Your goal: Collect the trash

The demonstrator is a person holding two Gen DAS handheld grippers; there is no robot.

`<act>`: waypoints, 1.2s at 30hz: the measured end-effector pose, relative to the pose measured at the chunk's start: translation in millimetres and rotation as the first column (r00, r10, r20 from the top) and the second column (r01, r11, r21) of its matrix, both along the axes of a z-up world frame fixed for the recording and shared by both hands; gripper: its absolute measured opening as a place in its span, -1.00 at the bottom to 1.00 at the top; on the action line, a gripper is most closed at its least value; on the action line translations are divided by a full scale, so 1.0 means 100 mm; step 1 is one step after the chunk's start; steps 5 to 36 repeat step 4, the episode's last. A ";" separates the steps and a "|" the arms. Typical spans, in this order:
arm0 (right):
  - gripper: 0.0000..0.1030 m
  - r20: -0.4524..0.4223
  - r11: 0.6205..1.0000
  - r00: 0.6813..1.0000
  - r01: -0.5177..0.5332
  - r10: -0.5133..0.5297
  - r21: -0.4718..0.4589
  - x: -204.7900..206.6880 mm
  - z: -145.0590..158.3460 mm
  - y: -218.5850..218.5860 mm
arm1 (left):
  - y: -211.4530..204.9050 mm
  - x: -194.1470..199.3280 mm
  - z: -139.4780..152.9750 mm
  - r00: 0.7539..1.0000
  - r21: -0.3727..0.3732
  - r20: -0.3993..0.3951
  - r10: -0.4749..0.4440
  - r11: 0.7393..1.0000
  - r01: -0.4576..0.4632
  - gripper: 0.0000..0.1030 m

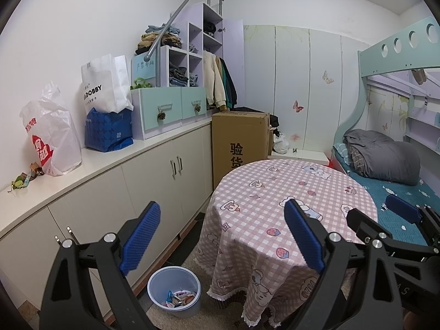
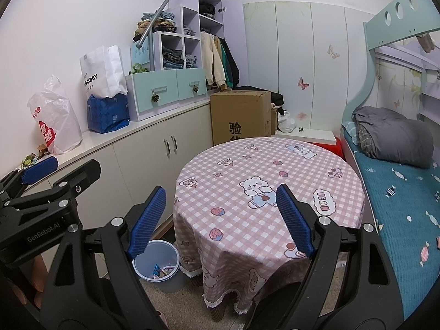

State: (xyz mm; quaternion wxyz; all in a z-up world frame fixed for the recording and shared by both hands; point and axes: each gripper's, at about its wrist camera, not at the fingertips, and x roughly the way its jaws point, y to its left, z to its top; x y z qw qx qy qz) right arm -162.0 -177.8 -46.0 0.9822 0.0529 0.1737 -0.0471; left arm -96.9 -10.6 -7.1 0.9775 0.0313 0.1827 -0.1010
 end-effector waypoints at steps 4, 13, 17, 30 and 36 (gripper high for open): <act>0.58 -0.018 1.000 1.000 0.001 -0.001 0.007 0.03 -0.10 -0.01 | -0.03 0.07 -0.06 1.000 0.013 -0.020 0.005 1.000 -0.005 0.76; 0.58 -0.018 1.000 1.000 0.001 -0.001 0.007 0.03 -0.10 -0.01 | -0.03 0.07 -0.06 1.000 0.013 -0.020 0.005 1.000 -0.005 0.76; 0.58 -0.018 1.000 1.000 0.001 -0.001 0.007 0.03 -0.10 -0.01 | -0.03 0.07 -0.06 1.000 0.013 -0.020 0.005 1.000 -0.005 0.76; 0.58 -0.018 1.000 1.000 0.001 -0.001 0.007 0.03 -0.10 -0.01 | -0.03 0.07 -0.06 1.000 0.013 -0.020 0.005 1.000 -0.005 0.76; 0.58 -0.018 1.000 1.000 0.001 -0.001 0.007 0.03 -0.10 -0.01 | -0.03 0.07 -0.06 1.000 0.013 -0.020 0.005 1.000 -0.005 0.76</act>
